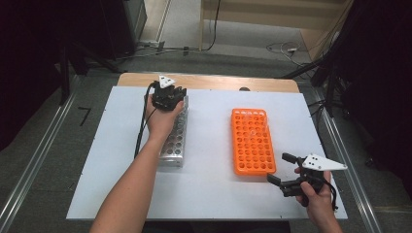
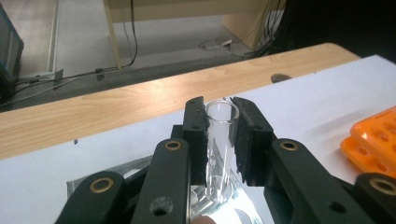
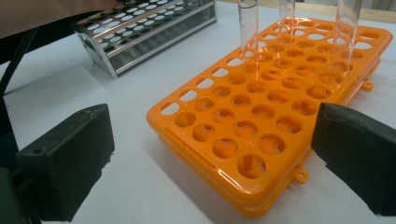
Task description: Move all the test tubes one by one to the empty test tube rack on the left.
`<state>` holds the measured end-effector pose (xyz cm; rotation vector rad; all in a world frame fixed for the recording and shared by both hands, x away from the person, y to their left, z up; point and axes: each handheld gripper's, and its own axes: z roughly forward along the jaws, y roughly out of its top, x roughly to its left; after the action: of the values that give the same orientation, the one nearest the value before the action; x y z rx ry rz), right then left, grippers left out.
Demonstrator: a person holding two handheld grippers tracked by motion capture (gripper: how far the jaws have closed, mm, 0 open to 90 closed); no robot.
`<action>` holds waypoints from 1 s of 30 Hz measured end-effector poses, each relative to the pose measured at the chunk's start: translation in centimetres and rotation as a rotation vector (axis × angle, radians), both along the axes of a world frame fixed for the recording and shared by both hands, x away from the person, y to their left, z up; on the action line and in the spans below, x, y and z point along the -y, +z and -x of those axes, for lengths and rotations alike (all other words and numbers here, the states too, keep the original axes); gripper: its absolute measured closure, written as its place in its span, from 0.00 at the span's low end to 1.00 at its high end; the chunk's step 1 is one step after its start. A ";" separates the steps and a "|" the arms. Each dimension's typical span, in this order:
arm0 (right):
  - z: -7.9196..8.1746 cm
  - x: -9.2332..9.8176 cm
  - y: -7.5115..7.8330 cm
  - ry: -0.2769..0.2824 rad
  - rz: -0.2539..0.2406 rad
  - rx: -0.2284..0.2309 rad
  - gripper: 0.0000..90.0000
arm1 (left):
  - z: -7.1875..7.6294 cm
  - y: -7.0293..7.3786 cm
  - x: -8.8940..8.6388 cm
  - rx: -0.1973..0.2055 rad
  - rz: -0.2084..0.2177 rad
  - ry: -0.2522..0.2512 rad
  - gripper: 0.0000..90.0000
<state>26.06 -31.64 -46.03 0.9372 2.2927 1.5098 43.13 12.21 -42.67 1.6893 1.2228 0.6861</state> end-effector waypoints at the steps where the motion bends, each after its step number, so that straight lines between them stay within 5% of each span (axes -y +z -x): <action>1: 0.0 0.0 0.0 0.000 0.002 0.000 0.00 | 0.0 0.0 0.0 0.000 0.000 0.000 0.84; 5: 0.0 0.0 0.0 0.001 0.002 0.000 0.00 | 0.0 -0.3 0.5 -0.033 -0.045 0.003 0.84; 12: -0.1 0.0 -0.1 0.008 -0.001 -0.013 0.00 | 0.0 -0.1 0.1 -0.073 -0.029 0.012 0.77; 25: -0.1 -0.2 0.0 0.017 -0.001 -0.016 0.00 | 2.3 0.8 -0.8 -0.053 0.084 -0.060 0.25; 30: -0.2 -0.3 0.1 0.021 -0.003 -0.013 0.00 | 3.8 1.2 -1.3 -0.036 0.117 -0.085 0.13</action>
<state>26.24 -31.33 -45.91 0.9288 2.3170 1.5199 39.32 13.48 -41.45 1.6522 1.1856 0.5247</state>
